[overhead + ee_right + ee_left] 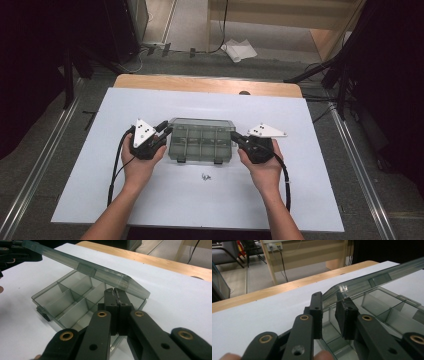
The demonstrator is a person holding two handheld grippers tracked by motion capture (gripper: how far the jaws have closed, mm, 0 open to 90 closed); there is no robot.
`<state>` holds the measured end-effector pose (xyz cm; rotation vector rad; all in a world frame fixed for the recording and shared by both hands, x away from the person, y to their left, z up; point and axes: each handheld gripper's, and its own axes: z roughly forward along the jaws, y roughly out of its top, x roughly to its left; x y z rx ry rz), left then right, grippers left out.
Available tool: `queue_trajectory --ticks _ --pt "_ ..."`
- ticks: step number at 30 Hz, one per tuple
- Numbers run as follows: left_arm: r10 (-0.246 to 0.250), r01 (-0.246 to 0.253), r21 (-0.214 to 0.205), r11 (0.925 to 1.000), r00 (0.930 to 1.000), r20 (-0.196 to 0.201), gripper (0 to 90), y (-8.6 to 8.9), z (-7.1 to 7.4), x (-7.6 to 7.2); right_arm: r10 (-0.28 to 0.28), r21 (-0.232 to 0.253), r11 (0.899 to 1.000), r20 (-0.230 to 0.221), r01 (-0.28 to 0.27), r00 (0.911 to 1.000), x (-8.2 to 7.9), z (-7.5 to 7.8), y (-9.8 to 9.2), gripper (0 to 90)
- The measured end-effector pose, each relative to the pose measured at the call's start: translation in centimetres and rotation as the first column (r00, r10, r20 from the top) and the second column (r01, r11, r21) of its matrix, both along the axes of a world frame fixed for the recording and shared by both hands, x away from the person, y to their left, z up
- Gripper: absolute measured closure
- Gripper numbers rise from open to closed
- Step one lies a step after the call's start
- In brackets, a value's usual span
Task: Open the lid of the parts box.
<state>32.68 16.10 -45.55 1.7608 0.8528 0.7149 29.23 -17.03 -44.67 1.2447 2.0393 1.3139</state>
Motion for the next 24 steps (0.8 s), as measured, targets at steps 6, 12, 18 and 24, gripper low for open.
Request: queue_trajectory --ticks 6,12,18,24 --pt "0.007 -0.008 -0.009 0.9999 1.0 -0.006 76.9 0.0 0.1 0.1 -0.021 -0.001 1.0 0.0 0.021 0.9998 -0.2 -0.4 -0.1 82.5" --pt "0.011 -0.011 -0.017 0.9998 0.9999 -0.01 76.8 -0.1 0.3 0.3 -0.101 -0.003 0.995 0.001 0.101 0.9949 0.0 -1.1 -0.2 69.6" --pt "0.009 -0.009 -0.03 0.9995 0.9998 -0.015 76.8 0.0 0.5 0.4 -0.137 -0.028 0.99 0.009 0.137 0.9905 1.9 -2.4 -0.1 65.5" --pt "0.014 -0.015 -0.033 0.9993 0.9997 -0.022 76.9 -0.1 0.6 0.5 -0.145 -0.022 0.989 0.025 0.146 0.9891 2.7 -2.8 0.3 68.5"
